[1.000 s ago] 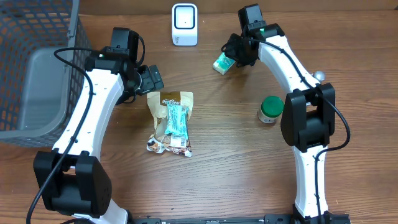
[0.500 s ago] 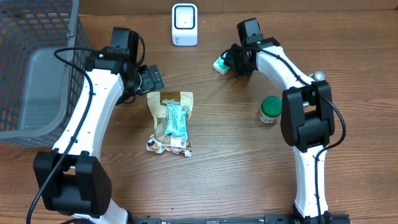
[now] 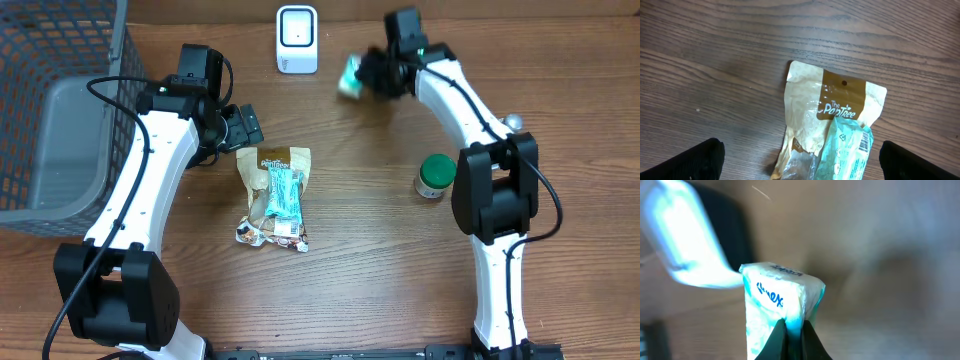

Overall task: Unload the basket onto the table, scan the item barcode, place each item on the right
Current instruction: 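Bring the Kleenex pack back and set it down right of center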

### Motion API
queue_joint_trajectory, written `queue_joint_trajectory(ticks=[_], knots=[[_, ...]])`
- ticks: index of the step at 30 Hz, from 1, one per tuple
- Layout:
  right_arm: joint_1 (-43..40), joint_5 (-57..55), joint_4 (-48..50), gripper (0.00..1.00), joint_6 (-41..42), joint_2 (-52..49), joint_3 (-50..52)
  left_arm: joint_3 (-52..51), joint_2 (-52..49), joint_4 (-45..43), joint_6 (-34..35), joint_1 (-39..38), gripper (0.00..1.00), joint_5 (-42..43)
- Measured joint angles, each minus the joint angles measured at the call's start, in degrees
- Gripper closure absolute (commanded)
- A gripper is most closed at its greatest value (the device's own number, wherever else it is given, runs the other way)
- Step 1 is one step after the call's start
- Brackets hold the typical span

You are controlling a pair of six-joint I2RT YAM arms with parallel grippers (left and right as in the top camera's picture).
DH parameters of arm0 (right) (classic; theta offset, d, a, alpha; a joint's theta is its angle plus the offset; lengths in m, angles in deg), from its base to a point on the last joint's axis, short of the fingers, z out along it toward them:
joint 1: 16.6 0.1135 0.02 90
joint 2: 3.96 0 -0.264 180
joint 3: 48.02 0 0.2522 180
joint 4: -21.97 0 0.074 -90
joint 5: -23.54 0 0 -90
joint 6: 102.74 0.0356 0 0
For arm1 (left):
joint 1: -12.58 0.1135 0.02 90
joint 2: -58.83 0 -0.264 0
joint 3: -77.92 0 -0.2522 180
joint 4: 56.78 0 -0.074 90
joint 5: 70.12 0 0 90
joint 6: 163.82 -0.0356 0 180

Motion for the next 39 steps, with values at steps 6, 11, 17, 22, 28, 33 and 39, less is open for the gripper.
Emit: queue_joint_trajectory(ticks=[6, 11, 17, 22, 28, 33, 39], knots=[[5.4, -12.9, 4.7, 0.96, -10.6, 0.5, -8.4, 0.0, 0.0, 0.0, 0.0, 0.0, 0.00, 0.0], [13.5, -28.0, 14.1, 0.96, -24.2, -0.1, -8.2, 0.0, 0.0, 0.0, 0.0, 0.0, 0.00, 0.0], [17.9, -37.4, 24.5, 0.96, -35.9, -2.7, -8.1, 0.0, 0.0, 0.0, 0.0, 0.0, 0.00, 0.0], [16.7, -41.1, 29.7, 0.96, -41.6, -8.1, -8.1, 0.0, 0.0, 0.0, 0.0, 0.0, 0.00, 0.0], [15.4, -42.4, 33.2, 0.96, -46.3, -11.6, -7.0, 0.0, 0.0, 0.0, 0.0, 0.0, 0.00, 0.0], [15.4, -43.3, 32.9, 0.96, -47.6, -11.3, -7.0, 0.0, 0.0, 0.0, 0.0, 0.0, 0.00, 0.0], [15.5, -44.0, 10.5, 0.96, -45.4, -5.6, -6.8, 0.0, 0.0, 0.0, 0.0, 0.0, 0.00, 0.0]])
